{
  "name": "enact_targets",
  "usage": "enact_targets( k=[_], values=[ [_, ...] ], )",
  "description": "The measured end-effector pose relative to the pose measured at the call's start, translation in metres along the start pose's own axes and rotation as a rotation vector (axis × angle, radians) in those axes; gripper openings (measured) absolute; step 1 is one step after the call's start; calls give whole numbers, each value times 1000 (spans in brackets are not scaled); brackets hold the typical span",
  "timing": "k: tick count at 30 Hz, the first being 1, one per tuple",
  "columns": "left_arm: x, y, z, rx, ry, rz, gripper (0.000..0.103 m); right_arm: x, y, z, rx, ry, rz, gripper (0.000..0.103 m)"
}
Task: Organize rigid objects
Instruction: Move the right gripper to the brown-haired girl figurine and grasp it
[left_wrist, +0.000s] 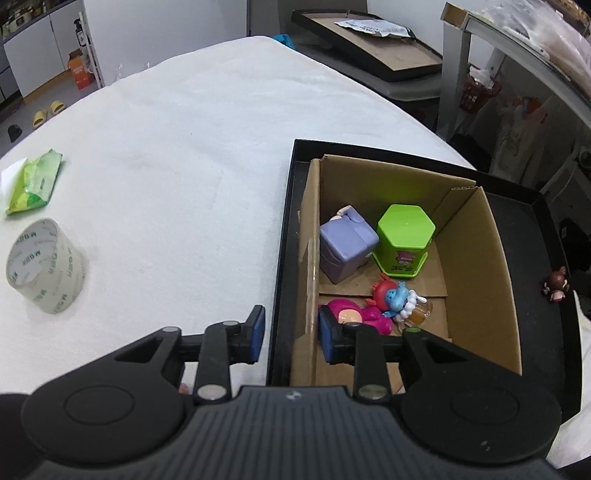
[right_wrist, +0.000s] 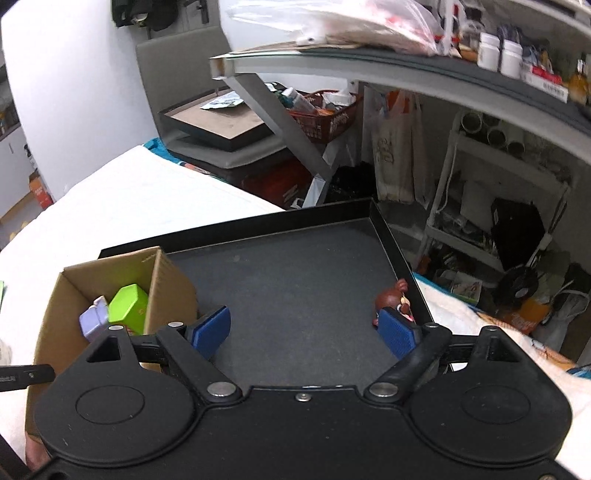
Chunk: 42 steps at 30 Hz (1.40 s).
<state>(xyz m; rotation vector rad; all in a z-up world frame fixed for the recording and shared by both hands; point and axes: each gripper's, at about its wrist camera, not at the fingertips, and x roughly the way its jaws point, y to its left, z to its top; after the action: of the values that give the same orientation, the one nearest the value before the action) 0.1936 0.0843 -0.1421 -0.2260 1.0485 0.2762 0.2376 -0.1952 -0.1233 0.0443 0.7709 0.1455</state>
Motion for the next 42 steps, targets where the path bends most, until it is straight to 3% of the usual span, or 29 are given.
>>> enact_targets(
  k=[3,12,19,28,33,40,41,42],
  values=[
    [-1,0,4,-18,0,20,41,6,-13,-4,61,3,10,88],
    [6,-18,6,-14,32,71,44,27,-56,-13,285,35,30,90],
    [15,-34,7,0,45,111,44,43,-76,-15,351,54,46,90],
    [27,-51,19,17,66,160,44,70,-93,-12,429,75,5,90],
    [32,-60,24,21,74,189,48,86,-96,-11,452,103,34,89],
    [31,-71,23,40,68,217,52,100,-94,-7,452,92,25,83],
    [31,-72,23,45,68,223,52,103,-91,-7,436,88,18,81],
    [31,-73,23,47,67,227,52,106,-88,-7,421,86,12,63]
  ],
)
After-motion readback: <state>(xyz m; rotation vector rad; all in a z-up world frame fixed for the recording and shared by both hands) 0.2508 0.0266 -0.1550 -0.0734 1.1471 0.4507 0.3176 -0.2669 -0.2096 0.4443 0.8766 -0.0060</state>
